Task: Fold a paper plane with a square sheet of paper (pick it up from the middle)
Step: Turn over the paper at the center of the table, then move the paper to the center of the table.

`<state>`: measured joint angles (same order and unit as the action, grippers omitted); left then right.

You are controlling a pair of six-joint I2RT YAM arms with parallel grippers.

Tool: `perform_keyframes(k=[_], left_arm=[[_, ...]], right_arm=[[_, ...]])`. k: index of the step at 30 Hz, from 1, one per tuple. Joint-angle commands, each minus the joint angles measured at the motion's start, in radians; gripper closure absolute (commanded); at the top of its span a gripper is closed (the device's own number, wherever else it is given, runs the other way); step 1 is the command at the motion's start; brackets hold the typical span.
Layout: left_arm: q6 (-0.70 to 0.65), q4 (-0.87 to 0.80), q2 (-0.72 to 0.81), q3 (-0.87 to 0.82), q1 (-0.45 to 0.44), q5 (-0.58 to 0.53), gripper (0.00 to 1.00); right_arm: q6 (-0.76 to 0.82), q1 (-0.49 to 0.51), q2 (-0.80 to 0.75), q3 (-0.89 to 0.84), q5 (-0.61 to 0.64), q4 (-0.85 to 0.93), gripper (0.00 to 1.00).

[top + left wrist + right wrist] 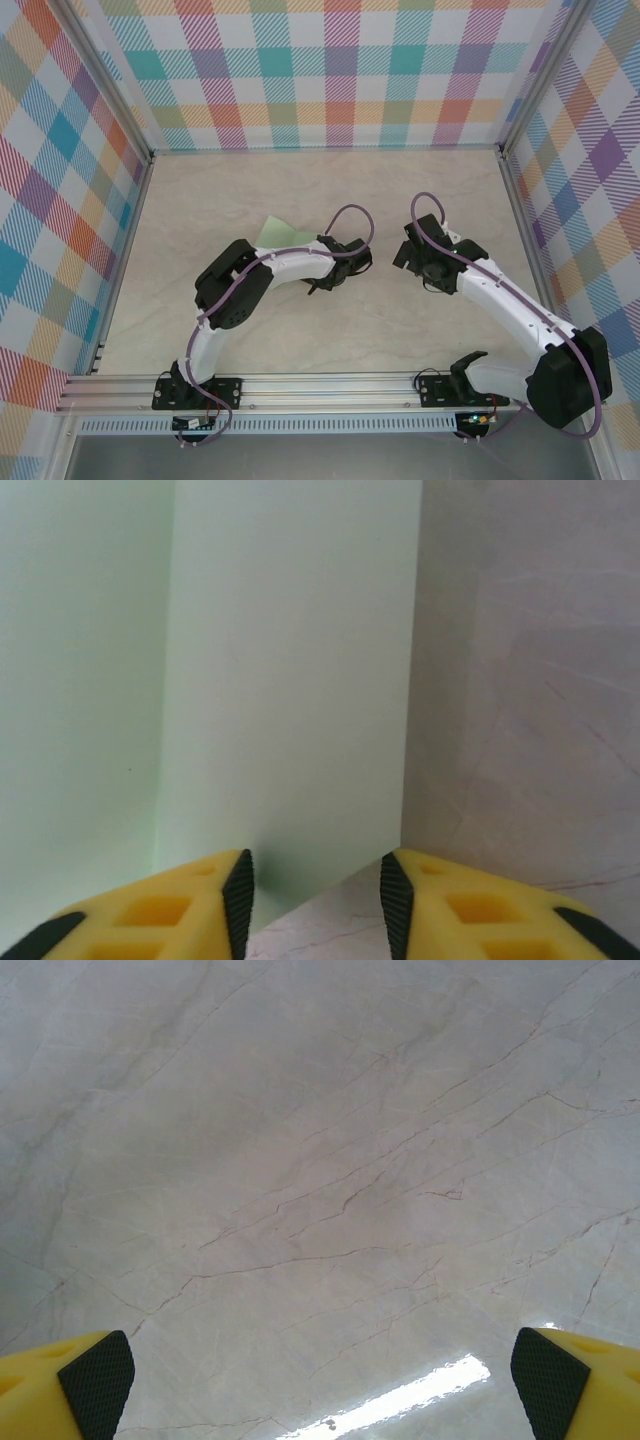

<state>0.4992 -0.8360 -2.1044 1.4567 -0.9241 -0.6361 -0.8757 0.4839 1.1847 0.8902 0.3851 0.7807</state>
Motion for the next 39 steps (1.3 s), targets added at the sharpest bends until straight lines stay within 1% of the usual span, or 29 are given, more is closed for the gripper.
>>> perform_keyframes(k=[1,3,8,12,14,17,20,22,26,29,33,35,39], left_arm=[[0.0,0.049,0.082,-0.03,-0.007,0.065,0.53],[0.0,0.054,0.098,-0.033,-0.003,0.09,0.51],[-0.009,0.096,0.17,-0.071,0.02,0.203,0.49],[-0.03,0.15,0.304,-0.105,0.022,0.319,0.47],[-0.033,0.184,0.384,-0.125,0.028,0.384,0.42],[-0.018,0.245,0.503,-0.179,0.064,0.479,0.34],[0.027,0.289,0.606,-0.256,0.135,0.532,0.25],[0.062,0.302,0.657,-0.312,0.2,0.55,0.21],[0.138,0.282,0.727,-0.428,0.354,0.573,0.11],[0.175,0.274,0.756,-0.511,0.46,0.598,0.02],[0.207,0.276,0.785,-0.595,0.562,0.618,0.0],[0.221,0.288,0.803,-0.632,0.595,0.621,0.0],[0.226,0.29,0.819,-0.66,0.627,0.617,0.0]], right_arm=[[0.0,-0.006,0.0,0.022,0.013,0.025,0.0],[0.005,-0.007,0.004,0.032,0.008,0.025,0.0],[0.018,-0.007,0.009,0.053,-0.004,0.025,0.0],[0.057,-0.007,0.014,0.079,-0.028,0.013,0.0],[0.092,-0.007,0.031,0.1,-0.06,-0.004,0.0],[0.166,-0.005,0.088,0.142,-0.177,-0.062,0.0],[0.217,0.011,0.18,0.184,-0.324,-0.143,0.0],[0.235,0.048,0.254,0.227,-0.389,-0.187,0.03],[0.249,0.139,0.427,0.349,-0.471,-0.242,0.16],[0.246,0.206,0.538,0.44,-0.495,-0.283,0.21],[0.242,0.271,0.685,0.579,-0.522,-0.296,0.29],[0.235,0.293,0.762,0.65,-0.531,-0.289,0.32],[0.23,0.314,0.887,0.763,-0.546,-0.267,0.36]])
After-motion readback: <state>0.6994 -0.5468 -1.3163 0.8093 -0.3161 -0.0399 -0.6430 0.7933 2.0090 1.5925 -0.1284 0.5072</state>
